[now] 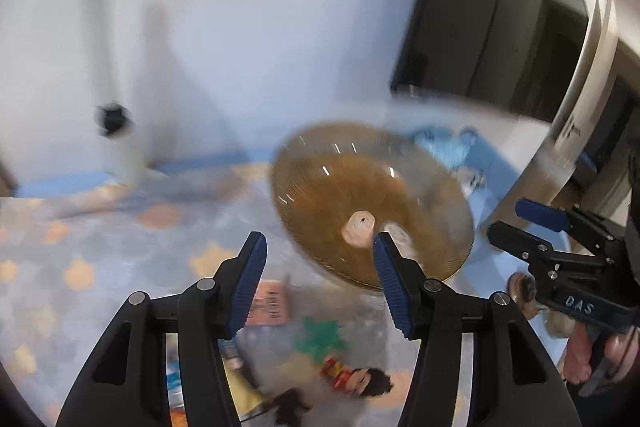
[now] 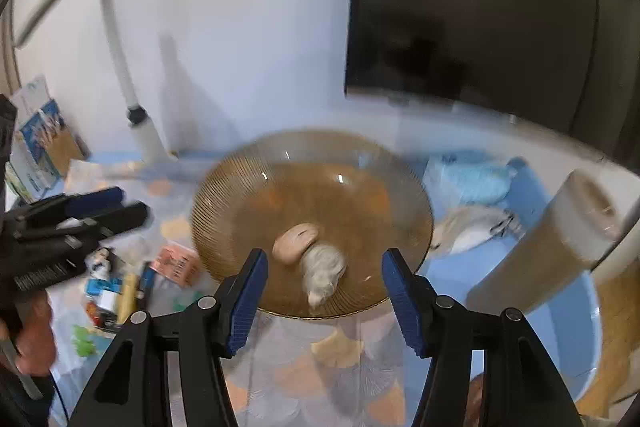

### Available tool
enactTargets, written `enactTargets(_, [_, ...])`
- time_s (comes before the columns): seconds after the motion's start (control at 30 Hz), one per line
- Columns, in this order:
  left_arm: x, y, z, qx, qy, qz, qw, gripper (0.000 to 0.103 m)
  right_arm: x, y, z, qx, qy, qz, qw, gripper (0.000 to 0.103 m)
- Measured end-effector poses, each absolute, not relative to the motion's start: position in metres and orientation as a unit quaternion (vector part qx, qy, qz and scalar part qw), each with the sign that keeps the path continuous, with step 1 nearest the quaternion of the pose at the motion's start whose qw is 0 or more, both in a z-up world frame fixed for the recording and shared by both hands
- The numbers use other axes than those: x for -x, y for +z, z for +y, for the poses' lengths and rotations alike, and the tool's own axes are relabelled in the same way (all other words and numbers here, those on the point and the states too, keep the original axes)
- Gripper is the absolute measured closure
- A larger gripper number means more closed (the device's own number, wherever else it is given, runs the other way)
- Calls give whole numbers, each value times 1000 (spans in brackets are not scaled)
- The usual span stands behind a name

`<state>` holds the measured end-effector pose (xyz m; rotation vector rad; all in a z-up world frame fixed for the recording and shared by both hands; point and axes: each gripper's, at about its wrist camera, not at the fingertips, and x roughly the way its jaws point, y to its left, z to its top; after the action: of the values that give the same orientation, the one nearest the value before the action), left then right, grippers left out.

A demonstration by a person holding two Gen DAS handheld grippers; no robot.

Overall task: Organize rigid objects
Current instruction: 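Bring both grippers back to the toy pile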

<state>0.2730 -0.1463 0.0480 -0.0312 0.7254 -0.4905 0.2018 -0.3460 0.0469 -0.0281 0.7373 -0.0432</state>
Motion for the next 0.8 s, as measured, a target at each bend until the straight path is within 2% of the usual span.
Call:
enactTargets(0.07, [-256,68,-122,23,-226,327,917,45,-187,63,-334,20,-18,343,939,45])
enactTargets(0.2, [-212,98,-67,31,-191,275,942,31,-164,79,-301,26,16,319,947,42])
enactTargets(0.27, [-193,99,-42,31,-164,268,949,29,-151,78,-281,30,44,312,949,41])
enactTargets(0.4, [-174,62,1,47,-115,297,947,29,-132,41,-235,39,87,324,941,41])
enactTargets(0.63, [-170,-60,41,65,-81,379,920,29,-129,-71,-185,28,135,383,913,41])
enactTargets(0.8, [-168,-83,42,63,-79,391,915,29,-136,-99,-172,51,127,405,904,41])
